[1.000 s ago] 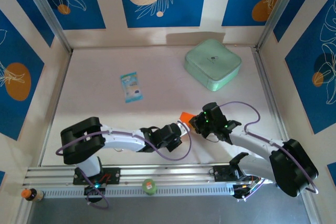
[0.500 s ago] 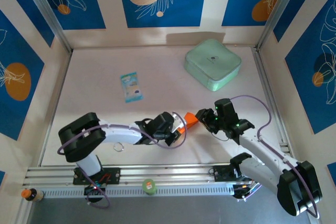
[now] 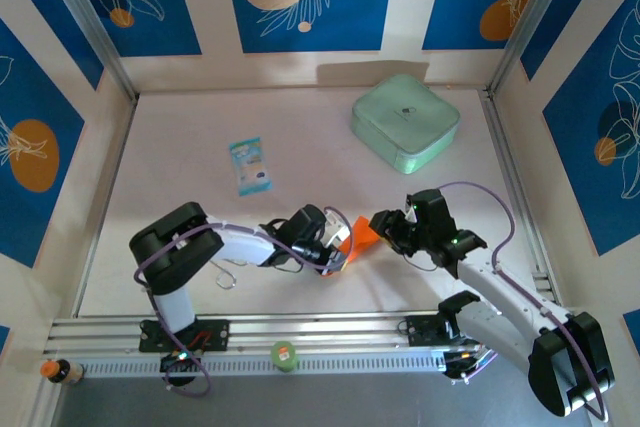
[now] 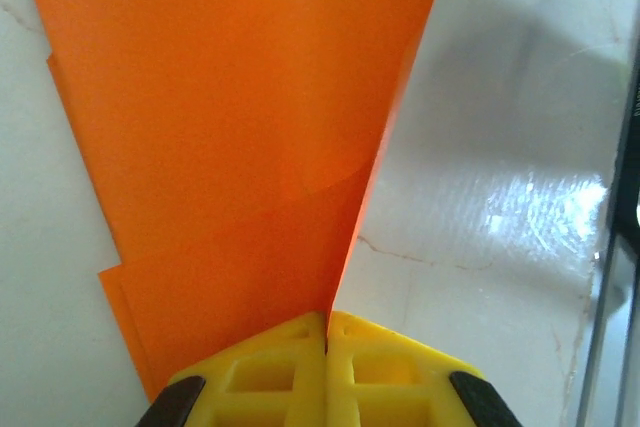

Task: Fold a paper plane with a square sheet of paper (pick it up from the middle)
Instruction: Fold the wing for the fifth time at the center of the table.

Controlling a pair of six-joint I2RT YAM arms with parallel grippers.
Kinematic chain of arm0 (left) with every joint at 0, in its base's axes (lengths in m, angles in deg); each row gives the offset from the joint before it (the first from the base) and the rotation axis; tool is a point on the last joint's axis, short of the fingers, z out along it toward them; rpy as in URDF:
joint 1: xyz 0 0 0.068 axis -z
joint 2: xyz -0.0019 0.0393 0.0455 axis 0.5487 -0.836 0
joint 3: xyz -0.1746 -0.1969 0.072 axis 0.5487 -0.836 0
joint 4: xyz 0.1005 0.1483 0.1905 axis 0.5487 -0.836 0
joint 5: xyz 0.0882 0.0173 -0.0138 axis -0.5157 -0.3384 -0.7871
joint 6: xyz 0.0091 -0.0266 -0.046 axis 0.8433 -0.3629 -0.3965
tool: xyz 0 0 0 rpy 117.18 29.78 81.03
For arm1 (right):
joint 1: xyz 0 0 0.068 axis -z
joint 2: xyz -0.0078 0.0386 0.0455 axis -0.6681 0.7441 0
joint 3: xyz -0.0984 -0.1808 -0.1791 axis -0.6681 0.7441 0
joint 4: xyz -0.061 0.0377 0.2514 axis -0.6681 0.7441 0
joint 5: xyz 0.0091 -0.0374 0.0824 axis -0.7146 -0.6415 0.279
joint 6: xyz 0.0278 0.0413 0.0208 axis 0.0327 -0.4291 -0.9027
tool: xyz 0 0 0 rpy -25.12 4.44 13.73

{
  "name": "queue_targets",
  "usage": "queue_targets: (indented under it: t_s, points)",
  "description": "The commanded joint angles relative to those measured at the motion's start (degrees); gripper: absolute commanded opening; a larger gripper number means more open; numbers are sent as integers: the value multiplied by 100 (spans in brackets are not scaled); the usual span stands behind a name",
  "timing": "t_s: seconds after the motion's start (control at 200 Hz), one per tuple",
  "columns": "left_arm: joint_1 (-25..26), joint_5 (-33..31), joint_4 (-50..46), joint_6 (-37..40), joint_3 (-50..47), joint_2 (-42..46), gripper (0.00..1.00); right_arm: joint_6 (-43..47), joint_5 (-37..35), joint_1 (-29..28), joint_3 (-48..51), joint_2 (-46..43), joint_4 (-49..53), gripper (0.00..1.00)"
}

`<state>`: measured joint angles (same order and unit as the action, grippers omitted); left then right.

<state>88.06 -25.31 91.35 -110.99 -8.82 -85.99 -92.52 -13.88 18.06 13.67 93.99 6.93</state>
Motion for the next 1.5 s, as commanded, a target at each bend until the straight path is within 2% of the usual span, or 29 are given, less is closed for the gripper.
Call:
queue_targets:
  t_s: [0.0,0.17,0.27,0.365,0.485,0.65,0.83,0.96,1.06,1.2,1.495]
  points:
    - [-128,509,138,-226,187,-170,0,153,350,0,132,102,-231,46]
    - [-363,945,320,-570,218,-288,0,249,451,-97,125,315,-357,43]
    - [-483,1131,401,-750,219,-338,0,320,476,-178,68,482,-405,36]
    - [-521,1168,460,-780,185,-330,0,221,353,-231,-31,653,-221,37]
    - [-530,1192,491,-808,179,-338,0,80,332,-298,-161,889,-220,44]
    - [-574,1223,573,-914,130,-274,0,155,330,-479,-418,1221,-219,43]
    - [-568,901,165,-734,199,-163,0,-221,9,-480,-585,1360,140,48]
    - [-437,397,-419,-260,331,5,0,-580,-150,-488,-965,1591,567,53]
    - [-348,71,-649,17,368,171,0,-947,-324,-470,-1361,1964,1227,53]
    - [-241,-307,-708,334,281,418,1,-1200,-318,-440,-1750,2531,1626,53]
    - [-85,-595,-1046,788,370,514,2,-968,56,-402,-2106,3092,1429,52]
